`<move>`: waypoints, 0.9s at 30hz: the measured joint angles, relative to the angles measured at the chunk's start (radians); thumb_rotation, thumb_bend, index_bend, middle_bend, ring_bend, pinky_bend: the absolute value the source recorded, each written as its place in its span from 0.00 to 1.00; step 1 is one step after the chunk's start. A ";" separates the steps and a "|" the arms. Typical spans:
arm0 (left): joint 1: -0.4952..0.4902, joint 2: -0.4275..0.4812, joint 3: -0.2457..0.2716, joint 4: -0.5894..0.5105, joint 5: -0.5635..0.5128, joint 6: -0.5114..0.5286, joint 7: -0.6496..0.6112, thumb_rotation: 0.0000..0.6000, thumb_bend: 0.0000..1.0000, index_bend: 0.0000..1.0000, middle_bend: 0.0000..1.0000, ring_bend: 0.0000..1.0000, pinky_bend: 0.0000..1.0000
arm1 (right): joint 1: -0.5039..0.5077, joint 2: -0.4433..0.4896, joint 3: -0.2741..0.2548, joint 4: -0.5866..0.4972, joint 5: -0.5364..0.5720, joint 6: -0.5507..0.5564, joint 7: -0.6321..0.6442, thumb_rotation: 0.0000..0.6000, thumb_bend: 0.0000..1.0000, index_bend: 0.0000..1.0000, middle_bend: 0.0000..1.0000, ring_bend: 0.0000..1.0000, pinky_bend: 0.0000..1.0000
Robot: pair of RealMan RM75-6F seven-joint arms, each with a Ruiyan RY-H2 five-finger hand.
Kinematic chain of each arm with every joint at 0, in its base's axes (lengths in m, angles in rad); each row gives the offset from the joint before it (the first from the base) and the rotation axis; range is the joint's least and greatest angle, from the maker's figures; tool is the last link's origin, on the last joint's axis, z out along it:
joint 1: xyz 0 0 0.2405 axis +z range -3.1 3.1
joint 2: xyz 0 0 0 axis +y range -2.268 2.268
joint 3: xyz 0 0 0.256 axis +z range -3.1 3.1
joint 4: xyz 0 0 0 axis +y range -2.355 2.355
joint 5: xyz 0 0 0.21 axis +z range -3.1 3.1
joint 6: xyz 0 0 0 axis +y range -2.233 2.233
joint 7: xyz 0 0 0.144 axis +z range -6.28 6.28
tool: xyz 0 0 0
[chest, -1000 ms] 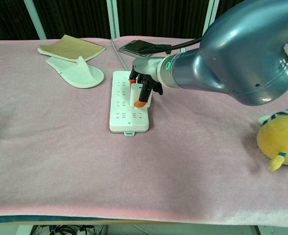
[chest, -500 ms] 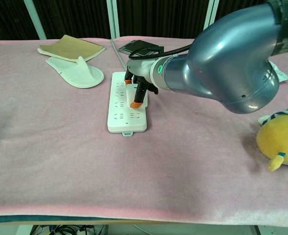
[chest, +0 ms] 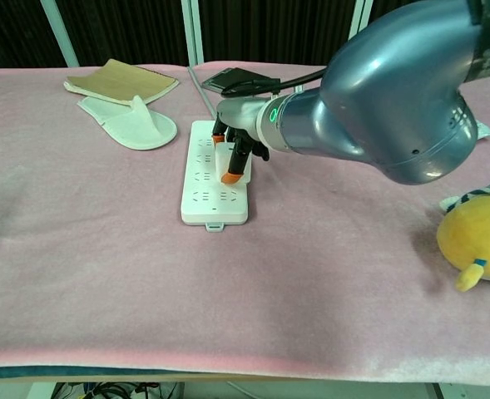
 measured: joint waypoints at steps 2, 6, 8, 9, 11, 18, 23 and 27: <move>0.000 -0.001 0.000 0.000 -0.001 0.000 0.001 1.00 0.27 0.10 0.01 0.00 0.00 | 0.000 0.004 0.001 -0.006 0.005 0.001 0.003 1.00 0.56 0.70 0.56 0.59 0.52; 0.000 -0.001 0.000 0.000 -0.001 0.001 0.003 1.00 0.27 0.10 0.01 0.00 0.00 | 0.000 0.011 0.001 -0.016 0.009 0.002 0.008 1.00 0.52 0.60 0.49 0.56 0.49; 0.000 -0.001 -0.001 0.000 -0.002 0.000 0.004 1.00 0.27 0.10 0.01 0.00 0.00 | 0.001 0.012 0.000 -0.019 0.009 0.004 0.010 1.00 0.52 0.60 0.48 0.55 0.48; 0.000 -0.001 -0.001 0.000 -0.002 0.000 0.003 1.00 0.27 0.10 0.01 0.00 0.00 | 0.001 0.012 0.000 -0.020 0.009 0.006 0.012 1.00 0.51 0.60 0.47 0.54 0.48; 0.000 -0.001 -0.001 0.000 -0.002 0.000 0.003 1.00 0.27 0.10 0.01 0.00 0.00 | 0.000 0.009 0.001 -0.020 0.003 0.010 0.017 1.00 0.50 0.59 0.45 0.53 0.48; -0.001 0.000 0.000 -0.001 -0.003 -0.002 0.003 1.00 0.27 0.10 0.01 0.00 0.00 | -0.007 0.003 0.017 -0.019 -0.030 0.029 0.050 1.00 0.47 0.55 0.41 0.52 0.47; -0.001 0.001 0.000 -0.001 -0.004 -0.004 0.006 1.00 0.27 0.10 0.01 0.00 0.00 | -0.015 0.019 0.031 -0.037 -0.040 0.037 0.067 1.00 0.45 0.52 0.38 0.51 0.46; -0.001 0.001 0.000 -0.002 -0.005 -0.004 0.007 1.00 0.27 0.10 0.01 0.00 0.00 | -0.021 0.038 0.044 -0.058 -0.044 0.044 0.081 1.00 0.45 0.51 0.37 0.51 0.46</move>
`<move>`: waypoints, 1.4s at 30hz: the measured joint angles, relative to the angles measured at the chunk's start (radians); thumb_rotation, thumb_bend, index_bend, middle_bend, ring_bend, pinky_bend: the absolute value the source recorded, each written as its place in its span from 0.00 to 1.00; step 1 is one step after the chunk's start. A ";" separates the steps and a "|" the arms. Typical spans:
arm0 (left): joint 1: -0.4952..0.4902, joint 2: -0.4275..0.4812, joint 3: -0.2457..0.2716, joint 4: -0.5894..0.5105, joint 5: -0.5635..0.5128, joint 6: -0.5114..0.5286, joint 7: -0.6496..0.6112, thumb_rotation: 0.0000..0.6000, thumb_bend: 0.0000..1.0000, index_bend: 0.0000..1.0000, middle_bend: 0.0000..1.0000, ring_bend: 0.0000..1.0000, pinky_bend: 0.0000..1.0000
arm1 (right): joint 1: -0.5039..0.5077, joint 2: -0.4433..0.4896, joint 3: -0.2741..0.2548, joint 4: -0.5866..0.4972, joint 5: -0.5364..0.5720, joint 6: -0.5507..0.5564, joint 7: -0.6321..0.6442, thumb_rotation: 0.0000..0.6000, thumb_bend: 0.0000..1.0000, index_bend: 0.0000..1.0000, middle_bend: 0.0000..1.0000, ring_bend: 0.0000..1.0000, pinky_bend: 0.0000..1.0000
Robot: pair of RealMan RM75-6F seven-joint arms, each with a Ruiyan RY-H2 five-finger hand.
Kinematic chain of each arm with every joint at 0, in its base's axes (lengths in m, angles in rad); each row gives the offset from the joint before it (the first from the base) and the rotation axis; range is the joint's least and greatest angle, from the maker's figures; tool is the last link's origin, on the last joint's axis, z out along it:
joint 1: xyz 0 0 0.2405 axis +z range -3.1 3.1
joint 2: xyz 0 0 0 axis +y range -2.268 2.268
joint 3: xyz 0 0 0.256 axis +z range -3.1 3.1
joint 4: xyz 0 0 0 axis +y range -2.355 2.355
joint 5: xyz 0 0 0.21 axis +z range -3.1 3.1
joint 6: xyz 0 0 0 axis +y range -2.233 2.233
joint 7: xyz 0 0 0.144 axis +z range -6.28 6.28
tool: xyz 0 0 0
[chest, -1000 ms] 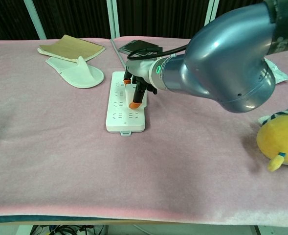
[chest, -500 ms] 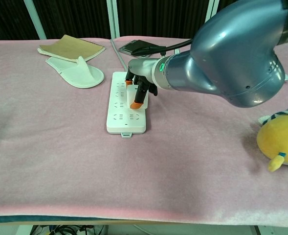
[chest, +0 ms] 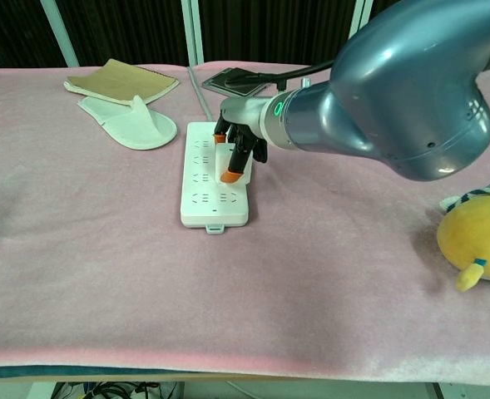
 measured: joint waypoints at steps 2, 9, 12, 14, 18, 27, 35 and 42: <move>0.000 0.000 0.000 0.000 0.000 0.000 0.003 1.00 0.27 0.10 0.01 0.00 0.00 | -0.002 0.014 0.005 -0.017 0.000 0.005 0.003 1.00 0.45 0.51 0.37 0.51 0.46; -0.001 0.000 0.001 -0.002 -0.004 -0.002 0.012 1.00 0.27 0.10 0.01 0.00 0.00 | -0.009 0.080 0.008 -0.090 0.026 0.020 -0.002 1.00 0.40 0.41 0.30 0.45 0.41; -0.001 0.000 0.001 -0.003 -0.005 -0.002 0.015 1.00 0.27 0.10 0.01 0.00 0.00 | -0.012 0.102 0.002 -0.112 0.035 0.024 -0.007 1.00 0.39 0.34 0.25 0.41 0.39; -0.001 0.000 0.001 -0.004 -0.007 -0.002 0.016 1.00 0.28 0.10 0.01 0.00 0.00 | -0.016 0.114 0.000 -0.125 0.038 0.026 -0.005 1.00 0.39 0.32 0.22 0.38 0.37; -0.001 0.000 0.001 -0.005 -0.010 -0.003 0.020 1.00 0.28 0.10 0.01 0.00 0.00 | -0.021 0.132 -0.013 -0.143 0.054 0.020 -0.004 1.00 0.36 0.27 0.16 0.31 0.33; -0.001 0.001 0.000 -0.005 -0.011 -0.004 0.018 1.00 0.28 0.10 0.01 0.00 0.00 | -0.047 0.253 -0.031 -0.251 0.037 0.044 0.006 1.00 0.36 0.24 0.12 0.28 0.30; 0.003 -0.006 -0.001 -0.002 -0.003 0.014 0.027 1.00 0.28 0.10 0.01 0.00 0.00 | -0.218 0.450 -0.066 -0.433 -0.204 0.158 0.135 1.00 0.29 0.22 0.11 0.27 0.25; 0.010 -0.019 -0.004 0.002 0.008 0.041 0.039 1.00 0.28 0.10 0.01 0.00 0.00 | -0.411 0.584 -0.137 -0.513 -0.503 0.248 0.286 1.00 0.24 0.20 0.10 0.25 0.22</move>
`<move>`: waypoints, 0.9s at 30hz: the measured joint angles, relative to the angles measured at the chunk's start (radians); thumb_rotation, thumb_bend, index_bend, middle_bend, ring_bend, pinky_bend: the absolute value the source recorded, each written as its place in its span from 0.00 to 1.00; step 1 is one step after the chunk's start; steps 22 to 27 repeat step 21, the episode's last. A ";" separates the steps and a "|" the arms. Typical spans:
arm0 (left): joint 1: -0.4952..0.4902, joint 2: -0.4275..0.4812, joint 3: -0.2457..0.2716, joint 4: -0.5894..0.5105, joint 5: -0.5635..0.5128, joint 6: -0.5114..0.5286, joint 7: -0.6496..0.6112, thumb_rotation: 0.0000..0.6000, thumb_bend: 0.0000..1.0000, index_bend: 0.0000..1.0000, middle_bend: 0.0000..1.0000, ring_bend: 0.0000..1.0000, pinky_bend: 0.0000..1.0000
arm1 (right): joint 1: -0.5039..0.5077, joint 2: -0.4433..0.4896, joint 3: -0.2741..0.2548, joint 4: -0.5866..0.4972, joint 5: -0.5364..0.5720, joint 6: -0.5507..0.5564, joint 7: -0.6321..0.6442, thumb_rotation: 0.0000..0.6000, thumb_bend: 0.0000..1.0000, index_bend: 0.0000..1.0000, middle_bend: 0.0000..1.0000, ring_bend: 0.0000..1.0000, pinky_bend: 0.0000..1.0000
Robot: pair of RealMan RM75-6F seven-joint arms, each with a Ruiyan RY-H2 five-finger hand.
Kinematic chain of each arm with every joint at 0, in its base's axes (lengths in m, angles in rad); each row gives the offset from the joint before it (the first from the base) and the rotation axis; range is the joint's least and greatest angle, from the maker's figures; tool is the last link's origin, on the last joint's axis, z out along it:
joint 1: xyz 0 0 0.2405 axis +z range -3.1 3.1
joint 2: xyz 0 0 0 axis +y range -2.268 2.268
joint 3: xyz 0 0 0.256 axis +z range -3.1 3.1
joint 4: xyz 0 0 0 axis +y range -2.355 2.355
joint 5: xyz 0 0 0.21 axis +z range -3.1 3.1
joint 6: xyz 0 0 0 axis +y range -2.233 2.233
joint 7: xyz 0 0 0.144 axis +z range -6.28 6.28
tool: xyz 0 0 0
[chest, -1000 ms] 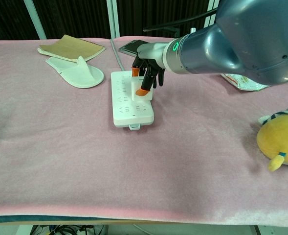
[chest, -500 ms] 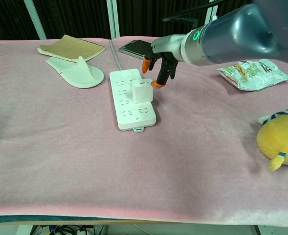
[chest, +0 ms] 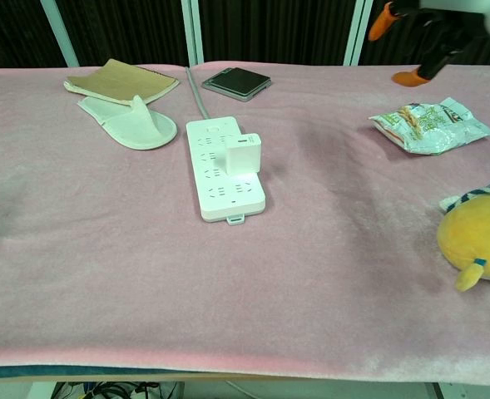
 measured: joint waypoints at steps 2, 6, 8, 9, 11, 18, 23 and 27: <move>0.002 -0.004 -0.002 0.002 0.004 0.009 0.002 1.00 0.28 0.10 0.01 0.00 0.00 | -0.090 0.040 -0.048 -0.017 -0.131 0.051 0.054 1.00 0.24 0.19 0.10 0.25 0.22; 0.006 -0.012 -0.005 0.007 0.015 0.027 0.002 1.00 0.28 0.10 0.01 0.00 0.00 | -0.296 0.089 -0.154 -0.032 -0.371 0.189 0.166 1.00 0.24 0.17 0.10 0.25 0.22; 0.008 -0.017 -0.007 0.012 0.026 0.040 0.000 1.00 0.28 0.10 0.01 0.00 0.00 | -0.408 0.096 -0.211 -0.025 -0.477 0.267 0.231 1.00 0.23 0.17 0.10 0.25 0.22; 0.009 -0.020 -0.008 0.014 0.032 0.046 0.000 1.00 0.28 0.10 0.01 0.00 0.00 | -0.453 0.095 -0.233 -0.016 -0.512 0.301 0.258 1.00 0.22 0.17 0.10 0.25 0.22; 0.011 -0.025 -0.008 0.020 0.046 0.057 0.000 1.00 0.28 0.10 0.01 0.00 0.00 | -0.541 0.084 -0.281 0.018 -0.577 0.374 0.312 1.00 0.21 0.17 0.10 0.25 0.22; 0.018 -0.039 -0.003 0.040 0.089 0.089 0.009 1.00 0.27 0.10 0.01 0.00 0.00 | -0.661 -0.009 -0.329 0.192 -0.659 0.461 0.365 1.00 0.20 0.16 0.10 0.25 0.22; 0.028 -0.044 0.004 0.041 0.105 0.105 0.024 1.00 0.27 0.10 0.01 0.00 0.00 | -0.686 -0.059 -0.313 0.280 -0.682 0.476 0.381 1.00 0.20 0.15 0.10 0.25 0.22; 0.028 -0.044 0.004 0.041 0.105 0.105 0.024 1.00 0.27 0.10 0.01 0.00 0.00 | -0.686 -0.059 -0.313 0.280 -0.682 0.476 0.381 1.00 0.20 0.15 0.10 0.25 0.22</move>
